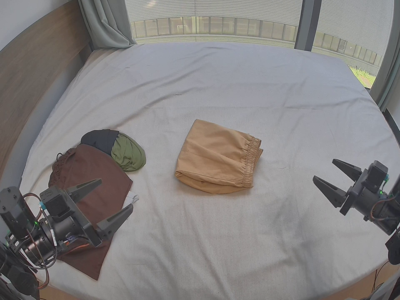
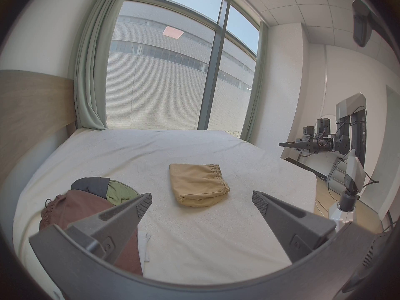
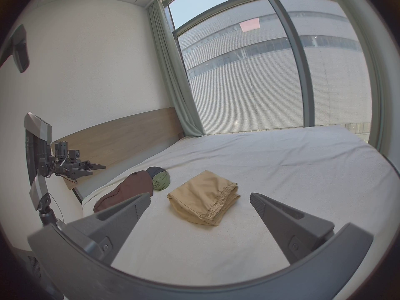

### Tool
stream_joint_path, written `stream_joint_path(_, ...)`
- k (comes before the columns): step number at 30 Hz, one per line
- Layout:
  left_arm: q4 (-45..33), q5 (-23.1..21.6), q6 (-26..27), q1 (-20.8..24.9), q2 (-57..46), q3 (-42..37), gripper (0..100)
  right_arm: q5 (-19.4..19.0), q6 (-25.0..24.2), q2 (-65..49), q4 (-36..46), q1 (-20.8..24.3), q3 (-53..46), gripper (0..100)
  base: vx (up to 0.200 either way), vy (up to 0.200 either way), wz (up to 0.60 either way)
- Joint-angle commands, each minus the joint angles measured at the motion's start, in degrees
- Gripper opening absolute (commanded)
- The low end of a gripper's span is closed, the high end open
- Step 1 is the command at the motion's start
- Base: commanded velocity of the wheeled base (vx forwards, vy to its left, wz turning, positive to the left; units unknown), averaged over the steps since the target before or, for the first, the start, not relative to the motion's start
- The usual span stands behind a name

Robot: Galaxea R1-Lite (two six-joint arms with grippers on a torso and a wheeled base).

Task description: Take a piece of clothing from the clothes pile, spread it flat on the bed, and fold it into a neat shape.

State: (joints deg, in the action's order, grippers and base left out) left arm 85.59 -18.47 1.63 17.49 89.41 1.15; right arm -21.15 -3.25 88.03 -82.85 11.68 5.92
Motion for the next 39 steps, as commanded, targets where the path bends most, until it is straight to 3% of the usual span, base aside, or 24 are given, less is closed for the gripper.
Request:
stream_joint_path(1, -8.69, 0.28, 0.48, 0.70, -13.47, -1.15, 100, -0.03, 0.62, -11.74, 1.46, -3.15, -5.92, 100, 0.000, 0.000, 0.00)
stream_joint_path(3, -11.59, 0.19, 0.56, 0.79, -15.67, -1.15, 100, -0.03, 0.62, -13.15, 2.16, -3.24, -5.92, 100, 0.000, 0.000, 0.00)
stream_joint_path(4, -18.88, 0.10, 0.56, 0.70, -21.29, -1.15, 100, -0.03, 0.62, -17.01, 3.31, -3.50, -5.92, 100, 0.000, 0.000, 0.00)
stream_joint_path(6, -21.78, 0.10, 0.39, 0.70, -23.58, -1.15, 100, -0.03, 0.71, -18.77, 3.75, -3.59, -5.92, 100, 0.000, 0.000, 0.00)
stream_joint_path(7, -26.97, 0.19, -0.58, 0.70, -28.94, -1.06, 100, -0.12, 1.23, -22.90, 5.06, -3.59, -5.92, 100, 0.000, 0.000, 0.00)
stream_joint_path(11, -30.92, 0.10, -1.46, 0.70, -36.23, -1.15, 100, -0.21, 1.23, -31.51, 9.72, -3.68, -5.92, 100, 0.000, 0.000, 0.00)
stream_joint_path(18, -40.06, 0.45, -1.19, 0.26, -47.39, -1.15, 100, -0.38, 0.88, -55.60, 31.43, -8.16, -5.92, 100, 0.000, 0.000, 0.00)
stream_joint_path(28, -51.31, 1.59, -1.19, -0.97, -60.58, -1.15, 100, -0.38, 0.79, -77.92, 52.35, -8.25, -5.92, 100, 0.000, 0.000, 0.00)
stream_joint_path(30, -55.71, 1.86, -1.37, -1.94, -65.24, -1.15, 100, -0.38, 0.97, -84.95, 61.23, -8.43, -5.92, 100, 0.000, 0.000, 0.00)
stream_joint_path(34, -63.09, 1.95, -1.37, -3.08, -72.18, -1.15, 100, -0.56, 0.97, -86.45, 63.25, -10.45, -5.92, 100, 0.000, 0.000, 0.00)
stream_joint_path(36, -67.66, 2.03, -1.46, -3.87, -76.22, -1.15, 100, -0.12, 1.58, -88.03, 69.31, -11.15, -5.92, 100, 0.000, 0.000, 0.00)
stream_joint_path(39, -73.99, 2.82, -1.46, -6.51, -81.50, -1.15, 100, 2.87, 4.05, -88.03, 74.41, -11.24, -5.92, 100, 0.000, 0.000, 0.00)
